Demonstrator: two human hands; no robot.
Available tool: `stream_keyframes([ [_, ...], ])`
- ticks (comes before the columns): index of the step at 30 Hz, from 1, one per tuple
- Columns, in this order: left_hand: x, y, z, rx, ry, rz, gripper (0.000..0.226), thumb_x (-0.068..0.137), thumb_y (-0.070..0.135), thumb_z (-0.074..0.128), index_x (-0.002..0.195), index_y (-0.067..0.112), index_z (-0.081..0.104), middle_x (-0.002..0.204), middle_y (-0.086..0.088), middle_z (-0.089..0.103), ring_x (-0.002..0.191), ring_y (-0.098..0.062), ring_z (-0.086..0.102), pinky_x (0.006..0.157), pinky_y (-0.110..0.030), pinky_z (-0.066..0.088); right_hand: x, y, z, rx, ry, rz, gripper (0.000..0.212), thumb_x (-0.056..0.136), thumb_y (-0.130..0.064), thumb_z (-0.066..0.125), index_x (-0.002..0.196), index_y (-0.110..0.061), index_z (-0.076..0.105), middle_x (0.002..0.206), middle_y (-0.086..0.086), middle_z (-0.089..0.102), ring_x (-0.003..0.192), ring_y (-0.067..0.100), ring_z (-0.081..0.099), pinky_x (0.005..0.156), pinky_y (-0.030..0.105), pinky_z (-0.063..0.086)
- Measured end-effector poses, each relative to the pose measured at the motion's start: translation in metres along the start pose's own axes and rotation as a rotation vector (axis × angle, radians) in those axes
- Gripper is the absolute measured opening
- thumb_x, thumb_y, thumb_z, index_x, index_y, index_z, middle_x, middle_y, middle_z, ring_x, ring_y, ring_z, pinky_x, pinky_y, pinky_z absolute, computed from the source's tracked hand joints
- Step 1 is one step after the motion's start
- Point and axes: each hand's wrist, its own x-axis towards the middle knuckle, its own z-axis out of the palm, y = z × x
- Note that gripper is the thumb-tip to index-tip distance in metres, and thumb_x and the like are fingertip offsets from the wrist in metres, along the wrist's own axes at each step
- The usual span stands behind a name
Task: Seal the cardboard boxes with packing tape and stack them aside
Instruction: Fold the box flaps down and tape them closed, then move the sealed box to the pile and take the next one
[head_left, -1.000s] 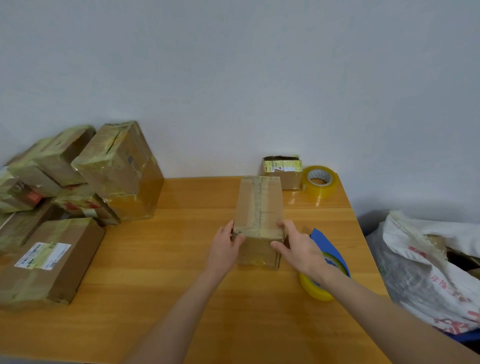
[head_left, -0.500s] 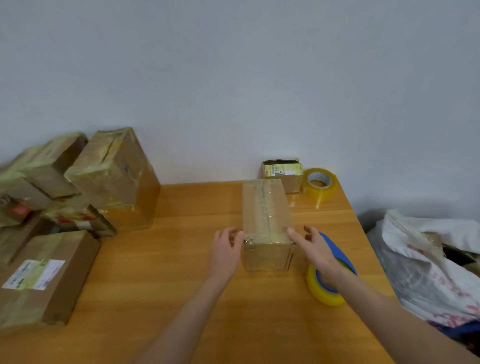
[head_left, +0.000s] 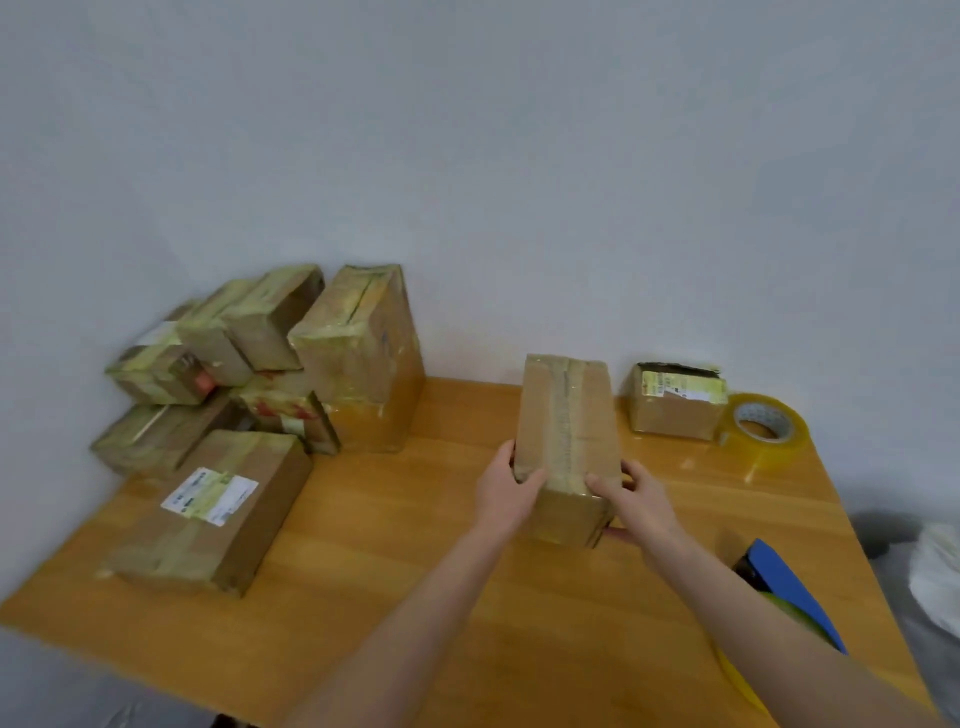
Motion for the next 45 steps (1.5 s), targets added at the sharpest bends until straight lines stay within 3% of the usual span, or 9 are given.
stream_keyframes([
  [5, -0.007, -0.015, -0.060, 0.107, 0.178, -0.059, 0.035, 0.092, 0.035, 0.060, 0.121, 0.019, 0.048, 0.119, 0.002, 0.060, 0.095, -0.009, 0.054, 0.079, -0.023, 0.049, -0.012, -0.013, 0.056, -0.061, -0.128, 0.006, 0.058, 0.086, -0.025, 0.070, 0.136, -0.020, 0.042, 0.119, 0.004, 0.057, 0.103, 0.023, 0.056, 0.078, 0.039, 0.051],
  [11, -0.017, -0.044, -0.121, 0.325, 0.175, -0.110, 0.030, 0.089, 0.046, 0.061, 0.100, 0.019, 0.051, 0.098, 0.006, 0.060, 0.086, -0.010, 0.057, 0.063, -0.019, 0.046, -0.032, -0.017, 0.101, -0.193, -0.264, 0.063, 0.062, 0.085, -0.025, 0.071, 0.137, -0.023, 0.037, 0.120, 0.002, 0.053, 0.104, 0.023, 0.054, 0.086, 0.045, 0.052],
  [15, -0.019, -0.075, -0.169, 0.368, 0.115, -0.119, 0.042, 0.085, 0.051, 0.063, 0.113, 0.023, 0.051, 0.109, 0.002, 0.063, 0.092, -0.012, 0.060, 0.078, -0.031, 0.057, -0.043, -0.024, 0.142, -0.295, -0.324, 0.061, 0.058, 0.083, -0.027, 0.072, 0.132, -0.024, 0.041, 0.122, 0.004, 0.058, 0.104, 0.022, 0.059, 0.087, 0.044, 0.054],
  [22, -0.009, -0.136, -0.279, 0.407, 0.023, -0.048, 0.051, 0.089, 0.044, 0.060, 0.131, 0.018, 0.050, 0.123, 0.000, 0.060, 0.103, -0.014, 0.058, 0.088, -0.031, 0.053, -0.075, -0.027, 0.260, -0.327, -0.319, 0.043, 0.051, 0.081, -0.026, 0.072, 0.123, -0.022, 0.042, 0.111, 0.002, 0.060, 0.093, 0.018, 0.060, 0.070, 0.032, 0.054],
  [27, 0.000, -0.167, -0.327, 0.410, 0.011, -0.066, 0.039, 0.090, 0.037, 0.058, 0.123, 0.017, 0.056, 0.116, 0.000, 0.064, 0.095, -0.014, 0.060, 0.075, -0.026, 0.051, -0.089, -0.026, 0.329, -0.274, -0.247, 0.075, 0.053, 0.083, -0.023, 0.071, 0.127, -0.021, 0.041, 0.118, 0.004, 0.056, 0.099, 0.021, 0.058, 0.074, 0.035, 0.054],
  [31, 0.005, -0.183, -0.338, 0.449, -0.052, -0.118, 0.038, 0.090, 0.035, 0.058, 0.123, 0.017, 0.055, 0.113, 0.000, 0.065, 0.090, -0.016, 0.062, 0.080, -0.033, 0.055, -0.089, -0.024, 0.360, -0.225, -0.209, 0.094, 0.058, 0.088, -0.016, 0.068, 0.139, -0.014, 0.040, 0.120, 0.007, 0.057, 0.097, 0.021, 0.056, 0.065, 0.028, 0.050],
  [36, 0.009, -0.169, -0.342, 0.608, 0.002, -0.056, 0.066, 0.092, 0.044, 0.054, 0.146, 0.016, 0.030, 0.146, -0.011, 0.034, 0.120, -0.028, 0.051, 0.091, -0.039, 0.050, -0.081, -0.025, 0.365, -0.218, -0.164, 0.116, 0.060, 0.087, -0.023, 0.070, 0.140, -0.013, 0.042, 0.127, 0.007, 0.057, 0.103, 0.022, 0.056, 0.067, 0.026, 0.045],
  [39, 0.018, -0.152, -0.339, 0.703, 0.040, 0.007, 0.061, 0.092, 0.042, 0.056, 0.141, 0.013, 0.034, 0.140, -0.011, 0.038, 0.117, -0.028, 0.051, 0.085, -0.037, 0.049, -0.077, -0.028, 0.359, -0.172, -0.150, 0.115, 0.062, 0.086, -0.023, 0.072, 0.140, -0.013, 0.042, 0.115, 0.004, 0.058, 0.095, 0.020, 0.058, 0.059, 0.025, 0.047],
  [45, 0.016, -0.147, -0.320, 0.746, -0.073, -0.037, 0.056, 0.092, 0.039, 0.057, 0.138, 0.012, 0.038, 0.138, -0.012, 0.036, 0.109, -0.028, 0.055, 0.077, -0.032, 0.047, -0.082, -0.026, 0.355, -0.338, -0.136, 0.075, 0.053, 0.095, -0.012, 0.054, 0.144, -0.022, 0.039, 0.119, 0.009, 0.061, 0.102, 0.027, 0.061, 0.073, 0.036, 0.055],
])
